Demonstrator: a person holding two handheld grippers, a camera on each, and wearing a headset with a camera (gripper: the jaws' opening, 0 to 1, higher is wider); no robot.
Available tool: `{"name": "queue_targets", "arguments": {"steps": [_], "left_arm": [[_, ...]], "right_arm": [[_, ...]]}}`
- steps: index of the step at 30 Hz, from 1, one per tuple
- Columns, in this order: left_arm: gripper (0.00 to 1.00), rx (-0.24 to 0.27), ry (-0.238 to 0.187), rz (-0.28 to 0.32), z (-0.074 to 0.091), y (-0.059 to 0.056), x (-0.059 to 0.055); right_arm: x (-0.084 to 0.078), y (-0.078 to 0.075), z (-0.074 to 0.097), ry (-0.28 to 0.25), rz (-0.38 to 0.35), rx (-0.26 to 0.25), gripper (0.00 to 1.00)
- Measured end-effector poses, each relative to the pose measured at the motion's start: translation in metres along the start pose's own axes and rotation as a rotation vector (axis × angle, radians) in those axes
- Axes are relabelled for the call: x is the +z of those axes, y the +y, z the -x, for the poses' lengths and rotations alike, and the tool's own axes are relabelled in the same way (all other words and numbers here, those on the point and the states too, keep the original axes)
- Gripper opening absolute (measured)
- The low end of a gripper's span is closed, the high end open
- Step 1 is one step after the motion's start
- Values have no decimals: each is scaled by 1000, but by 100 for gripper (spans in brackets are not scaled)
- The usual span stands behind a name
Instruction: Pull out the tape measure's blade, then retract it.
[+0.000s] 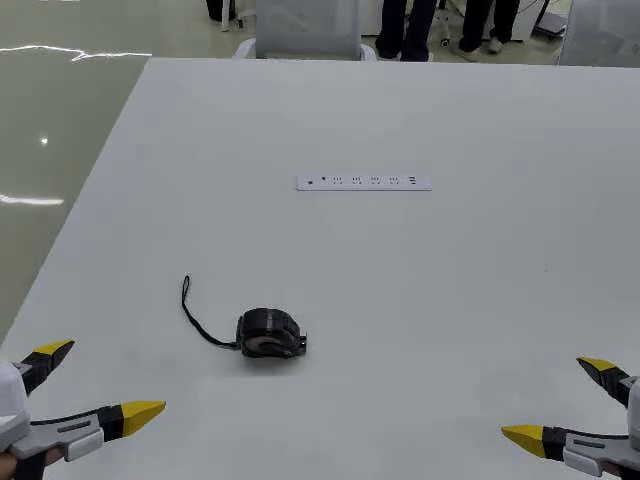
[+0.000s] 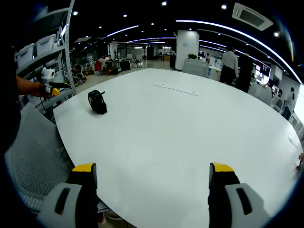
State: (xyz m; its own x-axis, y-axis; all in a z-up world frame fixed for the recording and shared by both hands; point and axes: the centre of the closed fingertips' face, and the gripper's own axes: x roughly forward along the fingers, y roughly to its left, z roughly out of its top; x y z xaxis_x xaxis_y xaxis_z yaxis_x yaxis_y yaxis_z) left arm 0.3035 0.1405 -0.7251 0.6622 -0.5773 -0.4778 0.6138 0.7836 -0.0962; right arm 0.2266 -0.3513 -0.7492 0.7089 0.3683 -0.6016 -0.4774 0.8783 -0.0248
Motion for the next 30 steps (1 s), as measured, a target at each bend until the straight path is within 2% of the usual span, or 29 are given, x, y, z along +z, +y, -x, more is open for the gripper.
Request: {"name": "queue_targets", "arguments": {"steps": [9,14,19,23,30], "left_arm": [[99,-34,4,-34,-12,-8,10],[99,-58,15,-72,-20,-11,20],[99,-85,30,-116,-33,-13,28],[99,-115,40,-148,-45,-19,36],[99,-156,65,-185,-60,-28,39]], "right_arm": [[14,2,-13,-2,31,33,100],[20,0,-19,-2,45,51,100],[25,4,-28,-3,58,79,99],[30,4,-35,-7,81,104,99],[36,1,-45,-11,97,127,99]]}}
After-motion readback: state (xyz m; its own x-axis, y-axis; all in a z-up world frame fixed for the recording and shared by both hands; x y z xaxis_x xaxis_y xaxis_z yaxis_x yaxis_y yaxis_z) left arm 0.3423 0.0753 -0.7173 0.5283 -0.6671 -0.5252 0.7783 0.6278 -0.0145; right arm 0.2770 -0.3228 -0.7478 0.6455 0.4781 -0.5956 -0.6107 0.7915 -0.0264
